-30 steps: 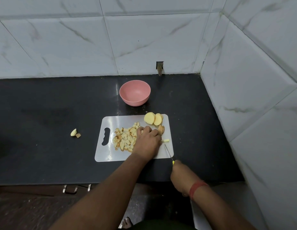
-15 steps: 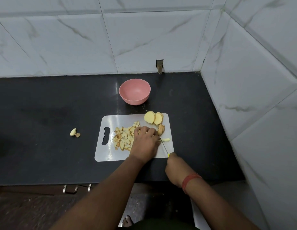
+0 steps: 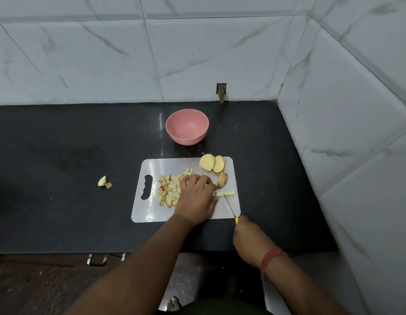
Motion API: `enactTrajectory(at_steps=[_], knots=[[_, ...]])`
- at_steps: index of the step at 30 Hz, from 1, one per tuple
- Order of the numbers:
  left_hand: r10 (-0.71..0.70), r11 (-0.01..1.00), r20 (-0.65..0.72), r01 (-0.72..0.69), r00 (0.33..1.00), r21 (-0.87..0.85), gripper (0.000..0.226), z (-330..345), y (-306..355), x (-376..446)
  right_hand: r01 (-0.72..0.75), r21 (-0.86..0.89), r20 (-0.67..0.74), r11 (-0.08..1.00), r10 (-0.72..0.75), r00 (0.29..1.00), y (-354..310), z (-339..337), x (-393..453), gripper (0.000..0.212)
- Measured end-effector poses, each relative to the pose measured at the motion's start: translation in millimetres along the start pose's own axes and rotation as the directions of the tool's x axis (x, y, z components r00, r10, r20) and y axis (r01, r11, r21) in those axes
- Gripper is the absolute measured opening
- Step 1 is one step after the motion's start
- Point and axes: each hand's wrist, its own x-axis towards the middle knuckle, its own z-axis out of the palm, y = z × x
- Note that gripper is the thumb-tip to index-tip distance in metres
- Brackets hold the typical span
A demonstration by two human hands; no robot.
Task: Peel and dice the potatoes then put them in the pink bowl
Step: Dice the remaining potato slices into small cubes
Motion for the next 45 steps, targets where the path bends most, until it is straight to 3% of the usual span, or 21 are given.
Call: enactTrajectory(at_steps=[11,17,19,21,26,30,33,38,45], knots=[[0.021,1.0,-0.013,-0.021,1.0,-0.016,0.018,-1.7,0.4,1.8,0.028,-0.031,0.011,0.999,-0.028,1.0,-15.7,-2.4,9.6,0.008],[0.014,1.0,0.008,-0.014,1.0,0.012,0.019,-0.5,2.7,2.6,0.05,-0.012,0.109,0.999,-0.049,0.993,-9.7,-1.1,6.4,0.016],[-0.007,1.0,0.021,0.006,1.0,0.017,0.021,0.5,2.8,3.0,0.011,-0.076,0.134,0.997,0.0,0.991,-6.5,-0.1,-1.6,0.003],[-0.012,1.0,0.018,0.012,1.0,0.013,0.021,1.6,2.9,2.6,-0.01,-0.069,0.147,0.998,0.02,0.989,-5.2,-6.3,-9.4,0.007],[0.037,0.999,-0.038,-0.037,0.999,0.013,0.025,5.9,4.0,-2.2,-0.004,0.166,-0.037,0.986,0.01,0.999,-3.2,-34.1,-12.5,0.011],[0.206,0.975,-0.099,-0.196,0.974,0.101,0.031,6.1,15.2,1.2,0.042,0.308,-0.175,0.951,0.013,0.985,-1.9,-46.9,-9.5,0.017],[0.29,0.95,-0.061,-0.28,0.955,0.136,0.034,4.6,26.6,6.5,0.056,0.303,-0.198,0.951,0.005,0.98,-3.6,-49.4,-8.2,0.017],[0.305,0.938,-0.018,-0.298,0.952,0.177,0.022,4.6,20.6,6.2,0.096,0.31,-0.221,0.946,-0.027,0.975,-4.6,-48.9,-8.7,0.017],[0.458,0.88,0.021,-0.456,0.889,0.129,0.036,6.5,37.9,10.1,0.131,0.348,-0.219,0.928,-0.055,0.974,-5.5,-51.7,-10.1,0.018]])
